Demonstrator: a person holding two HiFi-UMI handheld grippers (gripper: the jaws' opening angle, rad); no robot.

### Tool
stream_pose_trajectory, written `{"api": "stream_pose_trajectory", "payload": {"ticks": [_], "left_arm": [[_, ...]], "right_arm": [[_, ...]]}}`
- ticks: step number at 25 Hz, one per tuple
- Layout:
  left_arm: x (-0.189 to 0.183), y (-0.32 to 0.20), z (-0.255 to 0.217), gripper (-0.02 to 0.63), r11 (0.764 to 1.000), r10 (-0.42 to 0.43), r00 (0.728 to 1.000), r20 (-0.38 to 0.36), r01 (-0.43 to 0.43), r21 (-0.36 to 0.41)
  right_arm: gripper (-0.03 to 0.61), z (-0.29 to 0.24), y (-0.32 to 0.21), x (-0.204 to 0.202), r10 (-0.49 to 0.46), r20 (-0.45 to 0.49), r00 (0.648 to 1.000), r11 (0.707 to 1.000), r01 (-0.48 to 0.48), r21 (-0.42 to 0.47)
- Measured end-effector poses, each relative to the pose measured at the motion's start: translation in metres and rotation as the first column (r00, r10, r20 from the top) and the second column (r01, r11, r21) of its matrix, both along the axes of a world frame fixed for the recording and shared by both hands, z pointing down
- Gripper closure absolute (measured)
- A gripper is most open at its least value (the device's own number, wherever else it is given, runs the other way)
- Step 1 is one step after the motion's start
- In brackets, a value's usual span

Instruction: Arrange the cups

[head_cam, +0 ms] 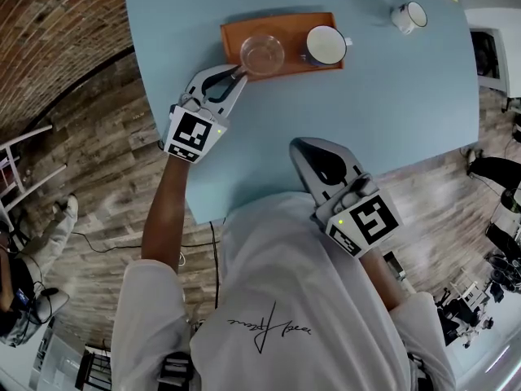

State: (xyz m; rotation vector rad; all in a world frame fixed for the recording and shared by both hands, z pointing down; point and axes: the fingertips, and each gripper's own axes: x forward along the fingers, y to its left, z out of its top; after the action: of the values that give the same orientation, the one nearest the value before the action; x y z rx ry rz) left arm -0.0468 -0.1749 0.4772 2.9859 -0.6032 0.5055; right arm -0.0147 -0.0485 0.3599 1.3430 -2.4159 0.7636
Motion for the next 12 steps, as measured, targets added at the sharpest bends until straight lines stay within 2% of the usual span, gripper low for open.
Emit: {"api": "stream_pose_trajectory", "payload": {"ticks": [12], "left_arm": [[-0.0047,0.0074,-0.0066,0.560,0.996,-0.088,0.996,-0.018,0.088,-0.006]], "right_arm": [[0.557,-0.0044,0.0043,0.0007,0.005,0.004,1.000,1.000,-0.006,0.024]]}}
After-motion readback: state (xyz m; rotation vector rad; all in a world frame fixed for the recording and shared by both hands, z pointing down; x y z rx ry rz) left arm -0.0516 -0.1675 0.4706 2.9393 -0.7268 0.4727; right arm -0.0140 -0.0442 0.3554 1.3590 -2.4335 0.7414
